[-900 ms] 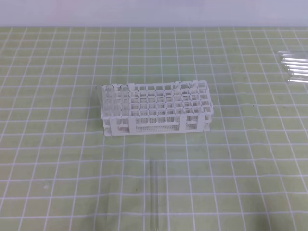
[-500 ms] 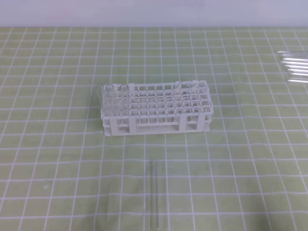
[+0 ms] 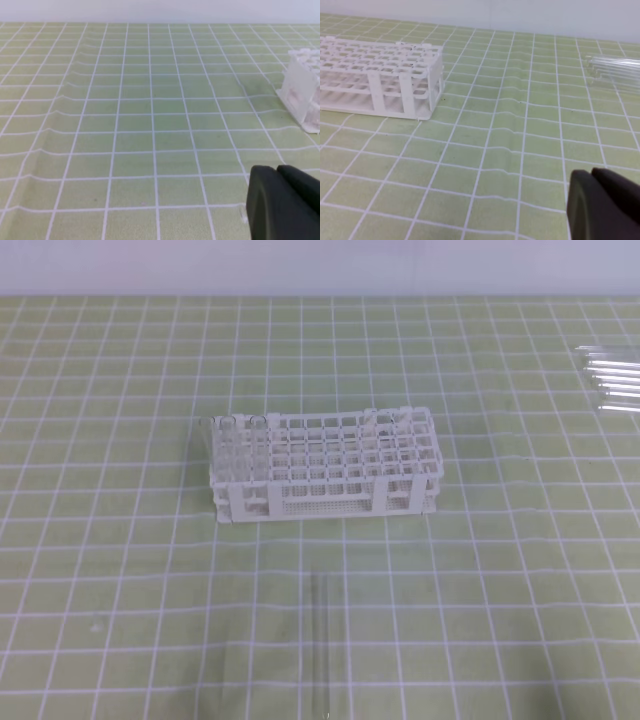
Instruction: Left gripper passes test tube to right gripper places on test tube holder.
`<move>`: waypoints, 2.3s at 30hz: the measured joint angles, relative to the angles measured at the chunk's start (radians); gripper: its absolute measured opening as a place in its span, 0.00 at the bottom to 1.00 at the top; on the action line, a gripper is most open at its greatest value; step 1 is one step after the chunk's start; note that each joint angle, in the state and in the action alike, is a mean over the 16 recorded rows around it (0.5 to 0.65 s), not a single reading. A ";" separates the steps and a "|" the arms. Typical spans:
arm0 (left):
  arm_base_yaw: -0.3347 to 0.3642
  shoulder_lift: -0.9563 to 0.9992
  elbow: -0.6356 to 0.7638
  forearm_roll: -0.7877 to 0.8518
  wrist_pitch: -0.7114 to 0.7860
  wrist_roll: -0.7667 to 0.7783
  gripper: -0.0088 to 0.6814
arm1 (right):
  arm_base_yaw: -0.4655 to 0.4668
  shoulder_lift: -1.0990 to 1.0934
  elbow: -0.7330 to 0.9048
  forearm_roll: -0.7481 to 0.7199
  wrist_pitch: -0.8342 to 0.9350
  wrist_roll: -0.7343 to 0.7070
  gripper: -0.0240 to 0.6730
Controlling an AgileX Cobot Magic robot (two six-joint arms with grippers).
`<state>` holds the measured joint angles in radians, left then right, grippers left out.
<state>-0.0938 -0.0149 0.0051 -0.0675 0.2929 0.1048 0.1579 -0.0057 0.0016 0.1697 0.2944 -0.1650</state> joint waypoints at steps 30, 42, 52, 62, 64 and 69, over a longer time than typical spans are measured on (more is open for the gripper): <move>0.000 0.000 0.001 -0.504 -0.288 -0.073 0.01 | 0.000 0.000 0.000 0.305 -0.240 0.001 0.03; 0.000 0.007 -0.004 -0.583 -0.317 -0.090 0.01 | 0.000 0.000 -0.002 0.592 -0.385 0.001 0.03; 0.000 0.070 -0.095 -0.578 -0.199 -0.084 0.01 | 0.000 0.111 -0.105 0.598 -0.268 0.000 0.03; 0.000 0.353 -0.355 -0.559 0.087 0.014 0.01 | 0.000 0.431 -0.350 0.483 -0.001 -0.003 0.03; 0.000 0.427 -0.415 -0.557 0.160 0.046 0.01 | 0.000 0.497 -0.394 0.453 0.061 -0.003 0.03; -0.013 0.599 -0.543 -0.567 0.324 0.120 0.01 | 0.000 0.636 -0.472 0.391 0.192 -0.004 0.03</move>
<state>-0.1069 0.5846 -0.5377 -0.6341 0.6172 0.2251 0.1579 0.6306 -0.4706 0.5609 0.4860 -0.1687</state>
